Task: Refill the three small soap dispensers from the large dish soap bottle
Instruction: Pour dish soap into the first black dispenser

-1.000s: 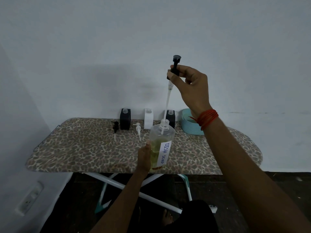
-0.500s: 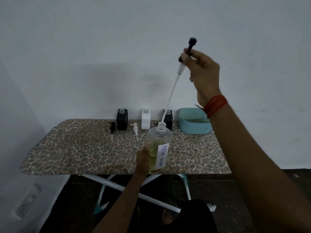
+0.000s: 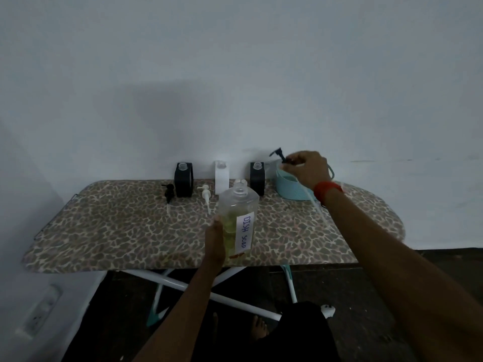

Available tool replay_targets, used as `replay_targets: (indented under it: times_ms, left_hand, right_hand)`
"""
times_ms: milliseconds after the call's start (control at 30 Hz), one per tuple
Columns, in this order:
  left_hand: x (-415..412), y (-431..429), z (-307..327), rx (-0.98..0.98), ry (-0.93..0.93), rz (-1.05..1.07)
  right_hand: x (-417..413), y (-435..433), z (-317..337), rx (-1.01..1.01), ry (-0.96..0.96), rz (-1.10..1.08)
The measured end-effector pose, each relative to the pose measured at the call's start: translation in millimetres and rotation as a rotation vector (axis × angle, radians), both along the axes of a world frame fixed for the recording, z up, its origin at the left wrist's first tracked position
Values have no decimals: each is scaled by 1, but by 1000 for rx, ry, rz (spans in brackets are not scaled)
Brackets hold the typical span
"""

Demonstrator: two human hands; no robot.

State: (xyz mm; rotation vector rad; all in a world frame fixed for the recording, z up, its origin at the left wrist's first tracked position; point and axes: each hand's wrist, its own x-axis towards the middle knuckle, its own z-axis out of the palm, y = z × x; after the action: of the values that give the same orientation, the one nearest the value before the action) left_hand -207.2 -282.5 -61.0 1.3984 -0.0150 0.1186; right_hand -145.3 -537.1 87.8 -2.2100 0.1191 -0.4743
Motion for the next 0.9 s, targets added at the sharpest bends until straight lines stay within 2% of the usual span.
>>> replay_targets:
  times_ms: [167, 300, 467, 600, 633, 667, 767, 800, 900]
  left_hand:
    - [11, -11, 8, -58, -42, -34]
    - [13, -21, 15, -69, -14, -50]
    - [17, -25, 13, -49, 19, -59]
    - [20, -25, 2, -2, 32, -76]
    - [20, -25, 0, 7, 31, -74]
    - [21, -25, -1, 13, 33, -68]
    - [22, -27, -3, 24, 58, -58]
    - [21, -28, -3, 24, 55, -59]
    - [17, -33, 2, 41, 51, -59]
  right_hand:
    - [10, -45, -64, -301, 269, -10]
    - [9, -73, -104, -369, 409, -84]
    - [13, -74, -133, -353, 493, -82]
    - [8, -62, -138, -437, 452, -158]
    - [7, -57, -134, -379, 393, -147]
    - [6, -51, -125, -239, 326, -111]
    - [-8, -27, -86, 303, 212, 165]
    - [-16, -19, -72, 400, 223, 311]
    - [-38, 0, -45, 461, 244, 689]
